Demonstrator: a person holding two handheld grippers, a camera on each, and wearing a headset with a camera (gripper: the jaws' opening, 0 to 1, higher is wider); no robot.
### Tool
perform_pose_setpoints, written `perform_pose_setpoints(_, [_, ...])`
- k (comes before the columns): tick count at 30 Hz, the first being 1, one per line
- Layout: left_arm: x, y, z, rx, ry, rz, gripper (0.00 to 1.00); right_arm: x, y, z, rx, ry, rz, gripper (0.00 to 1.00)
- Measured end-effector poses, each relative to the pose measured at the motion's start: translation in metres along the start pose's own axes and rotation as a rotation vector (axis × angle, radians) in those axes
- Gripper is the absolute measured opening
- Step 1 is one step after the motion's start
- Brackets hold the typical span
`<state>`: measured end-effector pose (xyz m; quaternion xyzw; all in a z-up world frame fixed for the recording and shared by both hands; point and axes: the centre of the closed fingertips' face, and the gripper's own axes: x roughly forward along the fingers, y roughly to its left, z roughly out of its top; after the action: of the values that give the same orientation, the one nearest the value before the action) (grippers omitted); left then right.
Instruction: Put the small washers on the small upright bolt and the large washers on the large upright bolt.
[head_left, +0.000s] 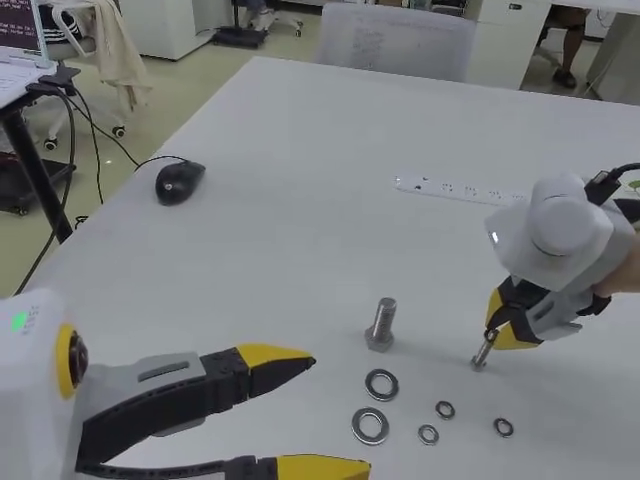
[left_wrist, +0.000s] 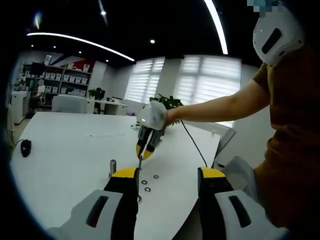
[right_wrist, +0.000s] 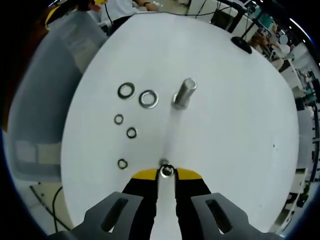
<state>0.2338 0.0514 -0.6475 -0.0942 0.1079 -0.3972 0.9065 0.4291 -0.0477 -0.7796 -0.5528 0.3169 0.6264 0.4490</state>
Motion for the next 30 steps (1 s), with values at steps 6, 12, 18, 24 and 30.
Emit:
perform_pose_setpoints(6, [0.001, 0.000, 0.001, 0.001, 0.003, -0.003, 0.46, 0.010, 0.002, -0.003, 0.002, 0.013, 0.013, 0.13])
perform_pose_setpoints(12, [0.003, 0.000, 0.000, 0.003, 0.009, -0.009, 0.46, 0.020, 0.003, -0.004, 0.005, 0.022, 0.023, 0.13])
perform_pose_setpoints(18, [0.003, 0.001, 0.001, 0.005, 0.012, -0.011, 0.46, 0.029, 0.005, -0.005, 0.000, 0.029, 0.034, 0.13])
perform_pose_setpoints(24, [0.004, 0.001, 0.000, 0.000, 0.014, -0.012, 0.46, 0.034, 0.006, -0.006, 0.001, 0.032, 0.040, 0.13])
perform_pose_setpoints(30, [0.004, 0.002, 0.000, -0.003, 0.016, -0.012, 0.46, 0.039, 0.006, -0.009, 0.004, 0.034, 0.044, 0.13])
